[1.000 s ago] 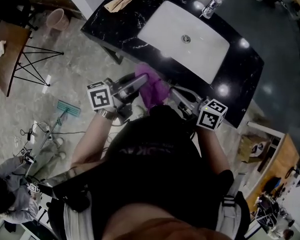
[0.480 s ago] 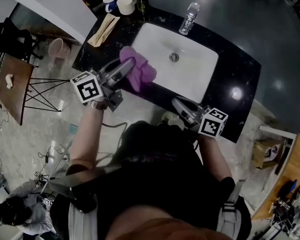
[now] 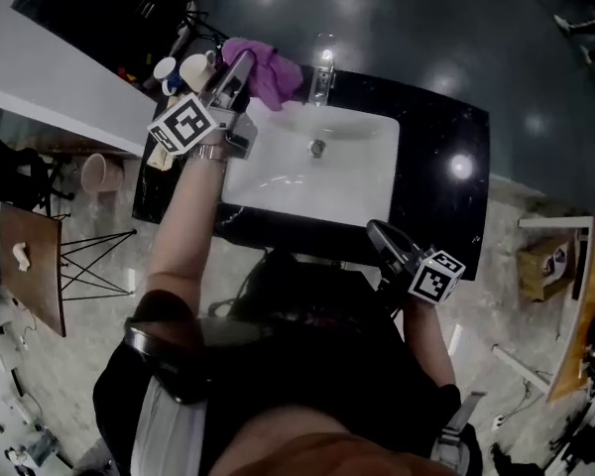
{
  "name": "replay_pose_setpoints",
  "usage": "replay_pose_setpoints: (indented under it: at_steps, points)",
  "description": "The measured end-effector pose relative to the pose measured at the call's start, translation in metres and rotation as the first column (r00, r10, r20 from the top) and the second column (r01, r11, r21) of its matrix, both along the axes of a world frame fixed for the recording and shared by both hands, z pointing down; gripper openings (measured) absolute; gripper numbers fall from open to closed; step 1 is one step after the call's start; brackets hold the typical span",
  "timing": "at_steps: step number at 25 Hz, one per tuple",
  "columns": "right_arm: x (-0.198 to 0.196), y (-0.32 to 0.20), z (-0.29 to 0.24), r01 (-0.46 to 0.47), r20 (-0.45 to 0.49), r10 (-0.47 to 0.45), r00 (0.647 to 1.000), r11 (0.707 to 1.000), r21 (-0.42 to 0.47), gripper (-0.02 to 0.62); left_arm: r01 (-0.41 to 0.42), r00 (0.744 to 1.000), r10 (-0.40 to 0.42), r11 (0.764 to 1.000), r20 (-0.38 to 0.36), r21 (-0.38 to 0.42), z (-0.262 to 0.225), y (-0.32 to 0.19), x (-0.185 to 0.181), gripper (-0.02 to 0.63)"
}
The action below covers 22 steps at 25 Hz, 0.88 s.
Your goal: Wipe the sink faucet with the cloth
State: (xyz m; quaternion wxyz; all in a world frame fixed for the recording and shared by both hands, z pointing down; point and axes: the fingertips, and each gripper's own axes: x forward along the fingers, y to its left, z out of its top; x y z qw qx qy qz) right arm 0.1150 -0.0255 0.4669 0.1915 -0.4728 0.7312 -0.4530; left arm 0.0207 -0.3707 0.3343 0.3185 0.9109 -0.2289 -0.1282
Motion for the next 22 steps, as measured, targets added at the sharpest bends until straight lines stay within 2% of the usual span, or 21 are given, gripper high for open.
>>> replay_pose_setpoints:
  at_steps: [5,9,12,14,17,18,20,22]
  points:
    - [0.004,0.001,0.006,-0.222,0.013,0.222,0.975,0.974,-0.040,0.011,0.008,0.999,-0.007,1.000,-0.047,0.024,0.017,-0.063,0.042,0.094]
    - [-0.002,0.009,0.013,-0.371,-0.010,0.372,0.928,0.925,-0.078,0.011,-0.068,0.985,0.060,0.997,-0.159,-0.045,0.037,-0.096,0.075,0.094]
    - [-0.013,0.015,0.022,-0.439,-0.014,0.440,0.898,0.890,-0.122,0.011,-0.125,0.985,0.112,0.988,-0.134,-0.092,0.070,-0.106,0.096,0.094]
    - [-0.021,0.013,0.026,-0.461,-0.021,0.463,0.886,0.876,-0.139,0.011,-0.165,0.985,0.159,0.980,-0.063,-0.115,0.101,-0.106,0.109,0.094]
    - [-0.030,0.011,0.030,-0.489,-0.024,0.492,0.870,0.858,-0.158,0.011,-0.198,0.967,0.214,0.973,0.140,-0.120,0.157,-0.099,0.123,0.092]
    - [-0.033,0.010,0.031,-0.494,-0.025,0.497,0.867,0.854,-0.164,0.011,-0.201,0.948,0.223,0.973,0.228,-0.116,0.176,-0.097,0.125,0.092]
    - [-0.038,0.008,0.033,-0.500,-0.034,0.503,0.864,0.848,-0.174,0.011,-0.210,0.889,0.242,0.970,0.390,-0.122,0.209,-0.093,0.128,0.092]
    - [-0.041,0.008,0.035,-0.510,-0.039,0.511,0.858,0.842,-0.178,0.011,-0.229,0.830,0.268,0.963,0.489,-0.139,0.234,-0.087,0.130,0.092]
